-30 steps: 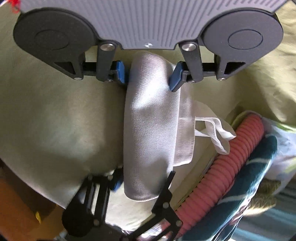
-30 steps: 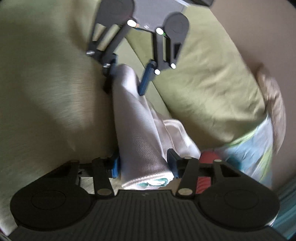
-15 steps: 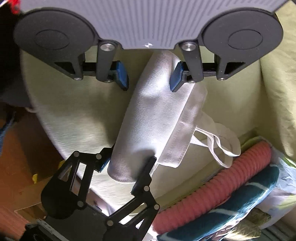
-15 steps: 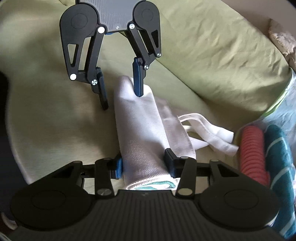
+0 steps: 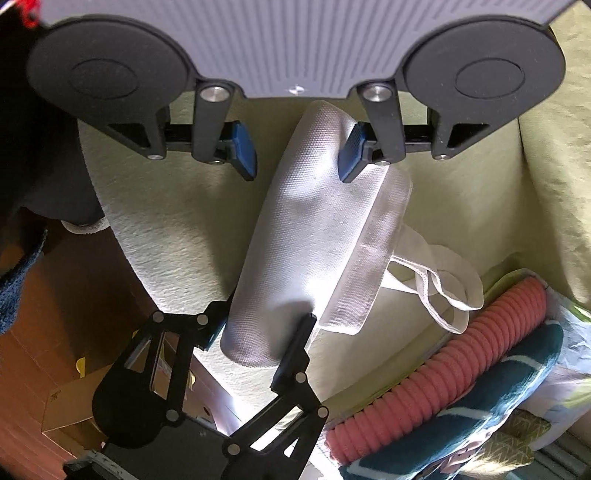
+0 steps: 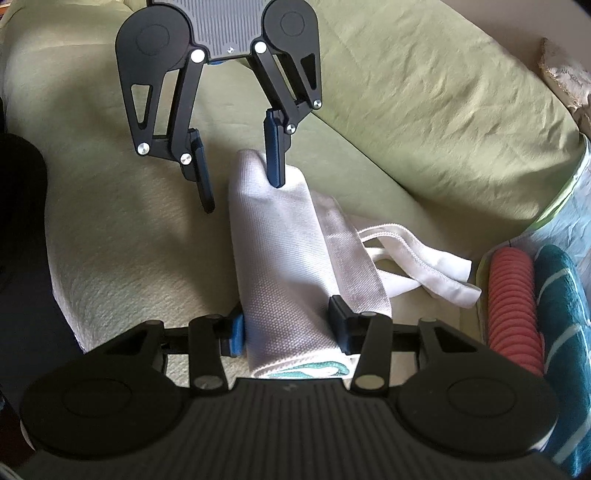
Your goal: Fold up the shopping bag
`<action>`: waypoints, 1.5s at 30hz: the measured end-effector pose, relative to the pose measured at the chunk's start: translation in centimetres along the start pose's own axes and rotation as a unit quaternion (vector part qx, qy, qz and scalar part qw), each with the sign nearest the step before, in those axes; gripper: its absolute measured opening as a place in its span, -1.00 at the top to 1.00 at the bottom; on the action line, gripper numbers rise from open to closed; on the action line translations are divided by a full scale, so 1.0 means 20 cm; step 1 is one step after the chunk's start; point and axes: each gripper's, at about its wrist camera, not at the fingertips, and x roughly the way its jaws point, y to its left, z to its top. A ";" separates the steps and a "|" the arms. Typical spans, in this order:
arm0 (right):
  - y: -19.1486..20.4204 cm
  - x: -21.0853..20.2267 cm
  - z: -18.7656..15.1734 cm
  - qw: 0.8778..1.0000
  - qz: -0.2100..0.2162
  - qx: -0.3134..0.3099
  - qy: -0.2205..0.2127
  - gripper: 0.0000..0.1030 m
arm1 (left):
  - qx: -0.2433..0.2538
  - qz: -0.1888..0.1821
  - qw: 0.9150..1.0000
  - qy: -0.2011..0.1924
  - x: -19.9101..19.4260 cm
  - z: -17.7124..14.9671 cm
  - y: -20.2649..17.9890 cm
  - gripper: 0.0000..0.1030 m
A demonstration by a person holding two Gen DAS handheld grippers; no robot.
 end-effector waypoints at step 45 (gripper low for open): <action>-0.68 0.28 -0.45 0.708 0.317 0.631 -0.003 0.20 | -0.079 -0.082 0.993 -0.019 0.04 0.05 0.36 -0.13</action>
